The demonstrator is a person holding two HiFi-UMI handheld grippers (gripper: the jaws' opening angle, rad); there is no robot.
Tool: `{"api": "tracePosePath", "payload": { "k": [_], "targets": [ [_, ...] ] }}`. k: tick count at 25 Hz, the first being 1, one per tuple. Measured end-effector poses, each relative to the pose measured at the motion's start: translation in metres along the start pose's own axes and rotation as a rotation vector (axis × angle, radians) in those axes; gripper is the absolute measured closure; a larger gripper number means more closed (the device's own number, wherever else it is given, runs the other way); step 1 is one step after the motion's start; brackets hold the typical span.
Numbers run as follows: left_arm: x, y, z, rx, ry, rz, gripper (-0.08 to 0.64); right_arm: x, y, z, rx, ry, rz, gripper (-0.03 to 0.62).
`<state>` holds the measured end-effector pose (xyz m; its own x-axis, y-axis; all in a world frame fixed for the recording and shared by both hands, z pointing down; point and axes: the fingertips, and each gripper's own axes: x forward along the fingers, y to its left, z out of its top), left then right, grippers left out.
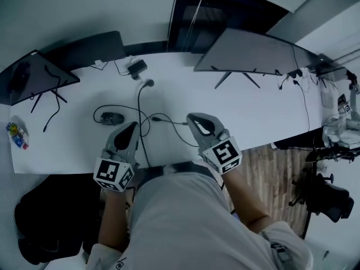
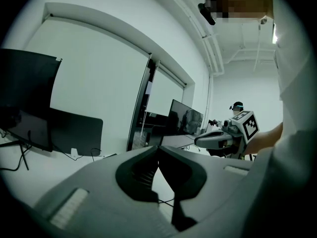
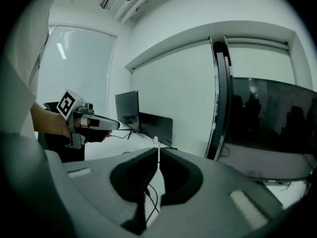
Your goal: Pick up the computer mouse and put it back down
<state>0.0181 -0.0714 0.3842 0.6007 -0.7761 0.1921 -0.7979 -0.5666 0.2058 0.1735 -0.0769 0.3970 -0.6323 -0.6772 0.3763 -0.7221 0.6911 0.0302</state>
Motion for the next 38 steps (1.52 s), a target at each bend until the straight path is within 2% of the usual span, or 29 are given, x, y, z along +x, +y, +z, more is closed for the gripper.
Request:
{"api": "tracePosePath", "payload": {
  "k": [11, 26, 38],
  "targets": [
    [0.014, -0.025, 0.008, 0.025, -0.011, -0.030, 0.555, -0.038, -0.016, 0.007, 0.011, -0.063, -0.042, 0.581],
    [0.031, -0.034, 0.015, 0.038, -0.017, -0.033, 0.555, -0.041, -0.036, 0.009, 0.024, -0.098, -0.047, 0.581],
    [0.047, -0.036, 0.013, 0.040, -0.003, -0.024, 0.555, -0.038, -0.054, 0.002, 0.033, -0.079, -0.040, 0.580]
  ]
}}
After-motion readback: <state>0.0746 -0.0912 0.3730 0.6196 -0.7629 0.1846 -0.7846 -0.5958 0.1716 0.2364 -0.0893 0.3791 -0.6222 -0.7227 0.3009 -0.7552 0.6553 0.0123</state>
